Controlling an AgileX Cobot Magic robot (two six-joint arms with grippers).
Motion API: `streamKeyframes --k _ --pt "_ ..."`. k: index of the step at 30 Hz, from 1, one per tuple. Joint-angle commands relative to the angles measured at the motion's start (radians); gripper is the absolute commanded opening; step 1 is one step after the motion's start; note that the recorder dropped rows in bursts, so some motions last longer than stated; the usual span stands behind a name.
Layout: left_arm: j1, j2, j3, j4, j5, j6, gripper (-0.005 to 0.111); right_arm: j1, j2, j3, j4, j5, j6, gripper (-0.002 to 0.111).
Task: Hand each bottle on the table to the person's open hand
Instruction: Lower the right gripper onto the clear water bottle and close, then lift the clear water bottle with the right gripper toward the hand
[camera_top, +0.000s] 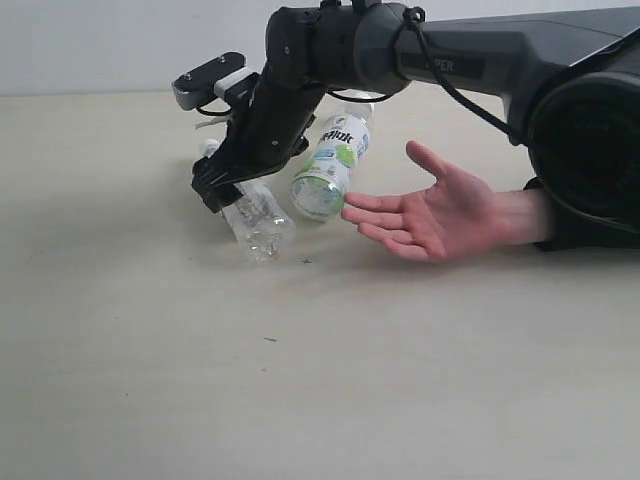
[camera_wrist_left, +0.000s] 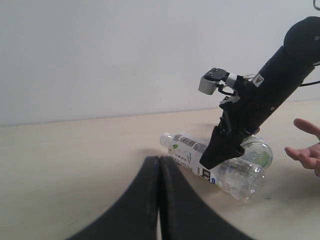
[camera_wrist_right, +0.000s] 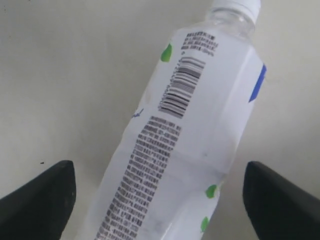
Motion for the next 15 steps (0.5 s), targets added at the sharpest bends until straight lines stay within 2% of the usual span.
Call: streamKeyframes --k 1,11,14,15 --pt "0.002 -0.001 0.001 -0.002 -0.001 -0.007 0.000 0.000 0.009 -0.010 0.004 -0.016 0.000 0.086" --pt "0.002 -0.001 0.001 -0.002 -0.001 -0.007 0.000 0.000 0.045 -0.010 0.044 0.001 -0.002 0.083" --pt "0.002 -0.001 0.001 -0.002 -0.001 -0.007 0.000 0.000 0.045 -0.010 0.044 0.014 -0.002 0.075" --pt "0.002 -0.001 0.001 -0.002 -0.001 -0.007 0.000 0.000 0.045 -0.010 0.044 0.016 -0.002 0.068"
